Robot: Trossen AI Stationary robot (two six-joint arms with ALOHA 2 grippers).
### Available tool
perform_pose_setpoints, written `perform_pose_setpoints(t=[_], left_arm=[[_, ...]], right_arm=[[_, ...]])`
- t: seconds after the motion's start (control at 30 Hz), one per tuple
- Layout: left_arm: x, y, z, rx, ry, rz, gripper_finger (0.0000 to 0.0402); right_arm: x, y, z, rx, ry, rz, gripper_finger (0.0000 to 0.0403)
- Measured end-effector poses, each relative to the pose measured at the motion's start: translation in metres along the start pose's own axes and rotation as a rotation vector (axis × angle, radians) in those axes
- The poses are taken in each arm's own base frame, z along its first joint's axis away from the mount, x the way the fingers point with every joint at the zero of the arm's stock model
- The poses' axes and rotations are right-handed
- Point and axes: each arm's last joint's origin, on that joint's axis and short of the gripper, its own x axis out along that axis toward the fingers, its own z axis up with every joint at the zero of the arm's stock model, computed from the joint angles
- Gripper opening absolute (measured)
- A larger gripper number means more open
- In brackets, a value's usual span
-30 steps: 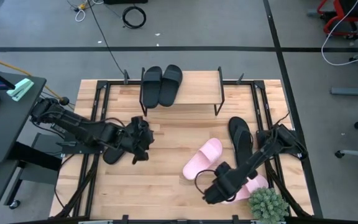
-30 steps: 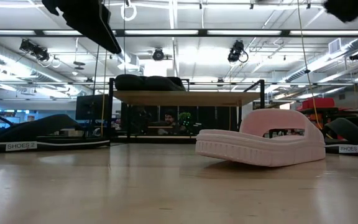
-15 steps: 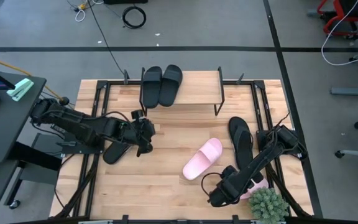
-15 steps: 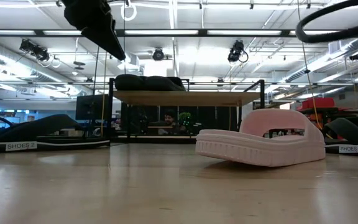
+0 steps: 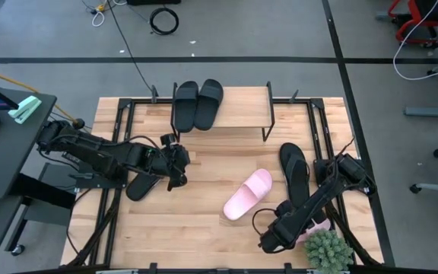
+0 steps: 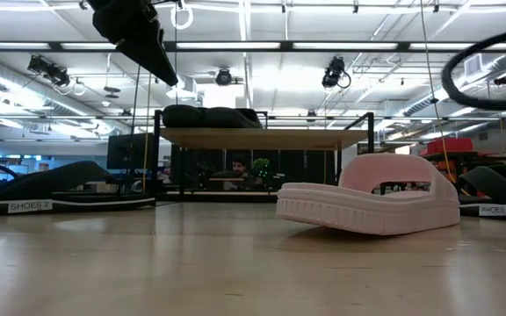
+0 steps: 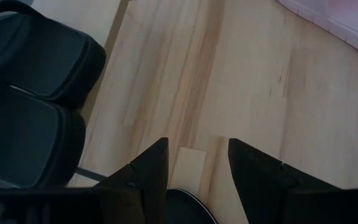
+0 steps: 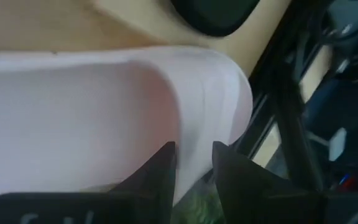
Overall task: Pick and place slides into the shelf
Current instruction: Put the bottom pink slider on the shelf
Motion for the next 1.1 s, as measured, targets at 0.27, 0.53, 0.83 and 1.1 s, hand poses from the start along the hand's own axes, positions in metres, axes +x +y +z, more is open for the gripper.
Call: perform_pose_setpoints(t=[0.27,0.53,0.83,1.1], left_arm=[[0.0,0.0,0.0,-0.006,0.0,0.0,0.0172],[0.0,0.0,0.0,-0.008,0.0,0.0,0.0172],[0.0,0.0,0.0,-0.008,0.0,0.0,0.0172],[0.0,0.0,0.0,-0.007,0.0,0.0,0.0172]], right_arm=[[0.009,-0.001,-0.001,0.025,-0.023,-0.026,0.0111],[0.022,-0.003,-0.002,0.061,-0.065,-0.05,0.0105],[0.026,-0.004,-0.001,-0.008,-0.094,-0.055,0.0014],[-0.016,-0.007,-0.01,-0.102,-0.262,0.055,0.001]])
